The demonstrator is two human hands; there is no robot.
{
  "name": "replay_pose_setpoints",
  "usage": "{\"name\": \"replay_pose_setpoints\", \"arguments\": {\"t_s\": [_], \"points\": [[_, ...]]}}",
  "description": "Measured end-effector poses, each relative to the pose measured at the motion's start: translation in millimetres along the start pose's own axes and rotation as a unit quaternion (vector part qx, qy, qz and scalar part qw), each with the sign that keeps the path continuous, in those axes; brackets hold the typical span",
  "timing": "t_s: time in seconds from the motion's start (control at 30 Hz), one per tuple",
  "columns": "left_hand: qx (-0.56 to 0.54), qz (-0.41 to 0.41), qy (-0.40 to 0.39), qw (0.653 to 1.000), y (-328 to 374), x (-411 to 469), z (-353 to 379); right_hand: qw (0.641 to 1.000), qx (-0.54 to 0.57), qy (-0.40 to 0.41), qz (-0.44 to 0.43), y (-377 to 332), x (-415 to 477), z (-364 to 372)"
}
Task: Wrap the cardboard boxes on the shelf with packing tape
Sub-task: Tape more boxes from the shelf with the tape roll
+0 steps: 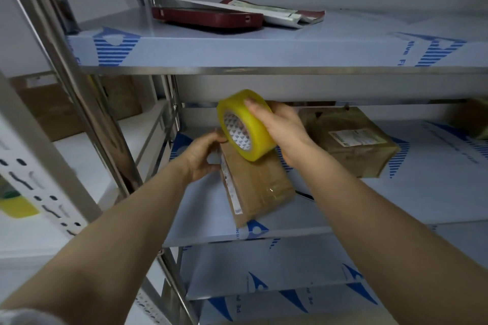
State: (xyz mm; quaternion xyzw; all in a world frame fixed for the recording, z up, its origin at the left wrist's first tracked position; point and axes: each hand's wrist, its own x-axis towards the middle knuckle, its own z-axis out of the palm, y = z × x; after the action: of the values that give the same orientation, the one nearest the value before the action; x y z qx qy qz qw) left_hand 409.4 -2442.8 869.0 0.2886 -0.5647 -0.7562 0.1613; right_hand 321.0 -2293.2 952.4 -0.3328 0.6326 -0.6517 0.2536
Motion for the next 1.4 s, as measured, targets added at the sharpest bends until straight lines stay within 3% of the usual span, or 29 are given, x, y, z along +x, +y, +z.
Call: {"name": "replay_pose_setpoints", "arguments": {"t_s": [0.17, 0.3, 0.6, 0.7, 0.83, 1.0, 1.27, 1.4], "points": [[-0.101, 0.002, 0.104, 0.989, -16, 22, 15, 0.995, -0.050, 0.004, 0.086, 20, 44, 17], [-0.014, 0.030, 0.185, 0.982, -32, 58, 11, 0.988, -0.081, -0.003, 0.134, 34, 59, 25], [0.060, 0.047, 0.202, 0.976, -38, 73, 8, 0.981, -0.141, 0.038, 0.125, 20, 39, 30], [0.196, 0.053, 0.232, 0.951, -31, 70, 6, 0.984, -0.067, 0.068, 0.150, 1, 12, 21], [0.177, 0.083, 0.243, 0.950, -32, 69, 14, 0.980, -0.116, 0.036, 0.158, -11, -30, -5], [0.228, 0.090, 0.225, 0.943, -31, 66, 24, 0.971, -0.156, 0.061, 0.168, -14, -69, -40], [0.279, 0.101, 0.239, 0.925, -34, 67, 27, 0.954, -0.242, 0.081, 0.157, 19, -106, -64], [0.242, 0.089, 0.247, 0.934, -34, 64, 30, 0.951, -0.258, 0.087, 0.147, 48, -115, -63]]}}
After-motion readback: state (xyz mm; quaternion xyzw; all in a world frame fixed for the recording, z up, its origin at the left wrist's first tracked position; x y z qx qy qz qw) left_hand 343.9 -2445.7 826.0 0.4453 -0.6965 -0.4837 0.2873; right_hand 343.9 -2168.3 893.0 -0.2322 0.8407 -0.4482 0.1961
